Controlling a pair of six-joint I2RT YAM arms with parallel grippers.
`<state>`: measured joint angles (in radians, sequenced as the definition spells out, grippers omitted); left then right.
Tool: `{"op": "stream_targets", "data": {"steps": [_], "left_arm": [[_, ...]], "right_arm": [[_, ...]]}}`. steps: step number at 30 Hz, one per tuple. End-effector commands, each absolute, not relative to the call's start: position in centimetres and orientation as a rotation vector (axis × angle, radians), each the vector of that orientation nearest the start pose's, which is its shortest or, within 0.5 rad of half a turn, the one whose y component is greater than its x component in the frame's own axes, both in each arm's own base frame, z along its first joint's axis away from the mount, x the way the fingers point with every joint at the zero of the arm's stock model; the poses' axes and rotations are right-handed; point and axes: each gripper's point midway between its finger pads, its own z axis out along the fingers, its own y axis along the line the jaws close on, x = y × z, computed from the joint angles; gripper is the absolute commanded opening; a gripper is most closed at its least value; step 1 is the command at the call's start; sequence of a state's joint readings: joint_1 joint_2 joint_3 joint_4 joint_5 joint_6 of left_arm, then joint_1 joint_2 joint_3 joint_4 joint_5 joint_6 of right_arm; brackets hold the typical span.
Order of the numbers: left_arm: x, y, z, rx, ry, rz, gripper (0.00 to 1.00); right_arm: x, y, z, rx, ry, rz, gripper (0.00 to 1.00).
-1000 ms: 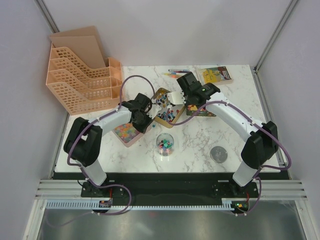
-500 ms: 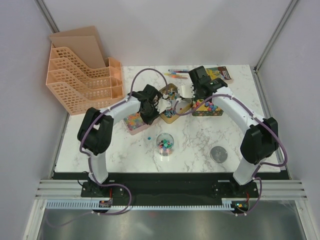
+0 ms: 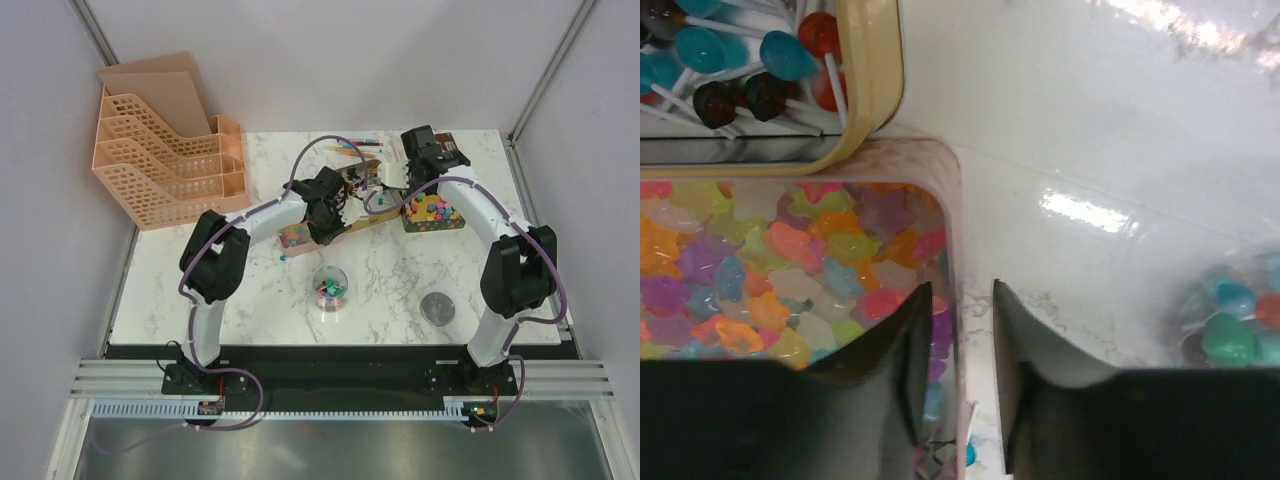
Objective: Pack the candies
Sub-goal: Move the storage box to the center of the board.
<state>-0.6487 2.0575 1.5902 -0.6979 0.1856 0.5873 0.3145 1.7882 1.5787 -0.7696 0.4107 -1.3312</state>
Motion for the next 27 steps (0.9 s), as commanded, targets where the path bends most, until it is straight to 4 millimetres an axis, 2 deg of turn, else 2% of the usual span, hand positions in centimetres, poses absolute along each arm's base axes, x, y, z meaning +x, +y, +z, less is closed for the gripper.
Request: {"op": "stream_targets", "data": {"steps": [1, 4, 5, 7, 8, 11, 12, 14, 15, 17, 18, 19, 21, 22, 27], "left_arm": [[37.3, -30.0, 7.3, 1.575, 2.104, -0.257, 0.42], [37.9, -28.9, 10.1, 1.473, 2.082, -0.262, 0.49], [38.3, -28.8, 13.0, 1.416, 2.033, -0.264, 0.49], [39.2, -27.3, 15.3, 1.292, 2.042, -0.269, 0.49], [39.5, -26.8, 17.5, 1.236, 2.014, -0.274, 0.48], [41.4, -25.0, 20.4, 1.064, 2.004, -0.318, 0.2], [41.2, -25.5, 21.5, 1.028, 1.99, -0.387, 0.02], [41.5, -25.7, 22.7, 0.983, 1.979, -0.47, 0.02], [40.8, -26.8, 22.9, 0.968, 1.985, -0.601, 0.02], [40.6, -27.8, 23.8, 0.934, 1.981, -0.755, 0.02], [39.8, -28.5, 24.2, 0.909, 1.99, -0.907, 0.02], [39.8, -29.1, 23.4, 0.901, 2.015, -0.973, 0.02], [39.3, -30.2, 24.2, 0.9, 2.0, -1.084, 0.02], [39.6, -30.5, 24.2, 0.891, 1.998, -1.102, 0.02], [40.2, -31.2, 24.8, 0.865, 1.991, -1.144, 0.02]], "right_arm": [[47.0, 4.8, 20.7, -1.791, 1.893, -0.87, 0.0], [47.2, 5.1, 20.5, -1.805, 1.876, -0.852, 0.0], [47.3, 5.3, 20.7, -1.806, 1.864, -0.844, 0.0], [47.4, 5.5, 20.7, -1.819, 1.848, -0.837, 0.0], [47.4, 5.8, 20.6, -1.823, 1.839, -0.821, 0.0], [47.5, 6.3, 20.5, -1.829, 1.822, -0.788, 0.0], [47.6, 6.5, 20.7, -1.827, 1.815, -0.777, 0.0], [47.8, 7.5, 20.6, -1.831, 1.789, -0.717, 0.0], [48.1, 8.1, 21.3, -1.813, 1.77, -0.693, 0.0], [48.2, 9.2, 21.4, -1.786, 1.776, -0.605, 0.0], [48.3, 10.6, 22.1, -1.768, 1.735, -0.521, 0.0], [48.0, 11.2, 21.7, -1.781, 1.74, -0.467, 0.0], [47.7, 12.2, 21.9, -1.786, 1.723, -0.409, 0.0], [47.4, 13.2, 21.6, -1.803, 1.71, -0.372, 0.0], [47.0, 14.4, 21.8, -1.824, 1.693, -0.36, 0.0]]}}
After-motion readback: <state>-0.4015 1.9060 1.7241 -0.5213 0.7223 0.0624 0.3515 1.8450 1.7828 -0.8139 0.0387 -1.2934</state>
